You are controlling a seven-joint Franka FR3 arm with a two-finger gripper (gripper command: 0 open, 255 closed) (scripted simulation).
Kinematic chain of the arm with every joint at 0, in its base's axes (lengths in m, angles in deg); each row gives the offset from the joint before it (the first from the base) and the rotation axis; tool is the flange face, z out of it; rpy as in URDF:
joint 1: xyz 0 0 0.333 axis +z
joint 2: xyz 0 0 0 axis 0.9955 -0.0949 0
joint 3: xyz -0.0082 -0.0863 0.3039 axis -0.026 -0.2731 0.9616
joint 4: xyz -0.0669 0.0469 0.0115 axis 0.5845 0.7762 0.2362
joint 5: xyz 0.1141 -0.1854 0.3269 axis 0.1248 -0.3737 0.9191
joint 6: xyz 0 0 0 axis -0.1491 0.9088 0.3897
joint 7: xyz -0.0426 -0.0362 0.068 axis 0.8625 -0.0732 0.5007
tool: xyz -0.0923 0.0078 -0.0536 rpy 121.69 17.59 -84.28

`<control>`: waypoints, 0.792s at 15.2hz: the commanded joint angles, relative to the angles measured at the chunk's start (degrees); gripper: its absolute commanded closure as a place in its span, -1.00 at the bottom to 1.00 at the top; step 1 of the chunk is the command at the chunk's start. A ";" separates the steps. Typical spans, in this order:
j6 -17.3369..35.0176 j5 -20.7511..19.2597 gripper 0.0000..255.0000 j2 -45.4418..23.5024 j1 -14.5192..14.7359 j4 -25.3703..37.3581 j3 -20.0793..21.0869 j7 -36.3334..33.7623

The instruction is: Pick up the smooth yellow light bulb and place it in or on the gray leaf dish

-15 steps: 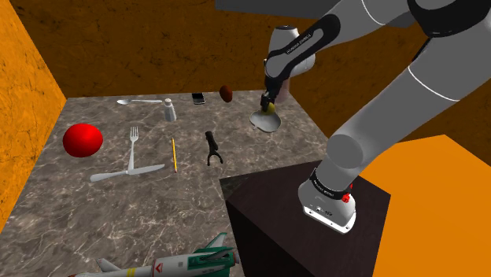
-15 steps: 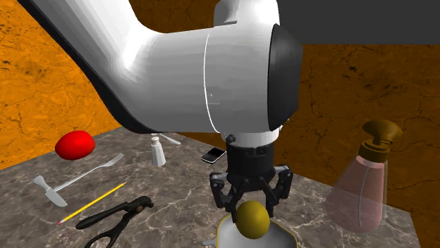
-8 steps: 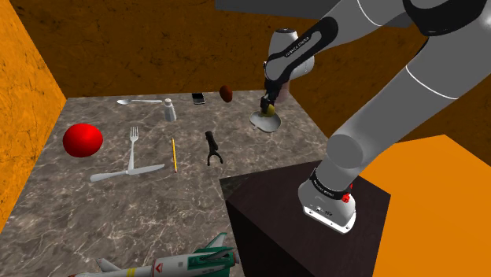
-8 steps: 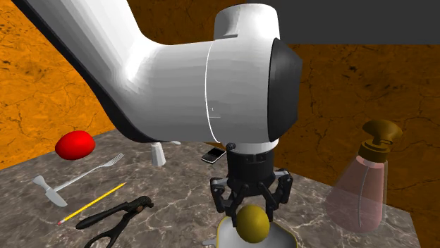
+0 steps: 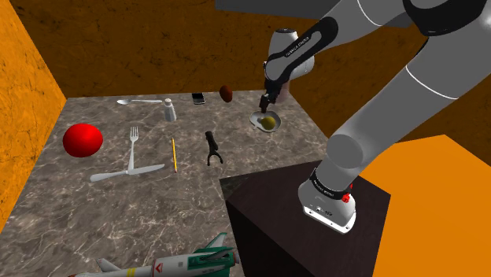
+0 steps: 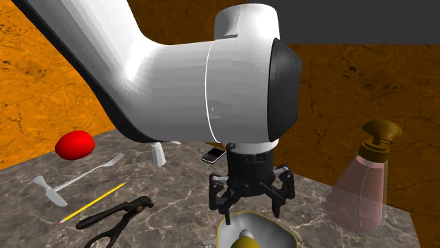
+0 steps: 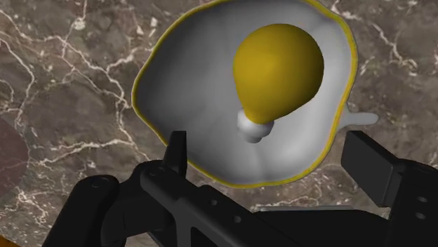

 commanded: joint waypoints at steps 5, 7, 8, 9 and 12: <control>-8.94 0.73 -1.00 6.67 0.47 2.24 0.68 0.30; -8.94 0.74 -1.00 6.67 0.47 2.23 0.68 0.30; -8.94 0.74 -1.00 6.67 0.47 2.23 0.68 0.30; -8.94 0.74 -1.00 6.67 0.47 2.24 0.68 0.30; -8.94 0.73 -1.00 6.67 0.47 2.24 0.68 0.30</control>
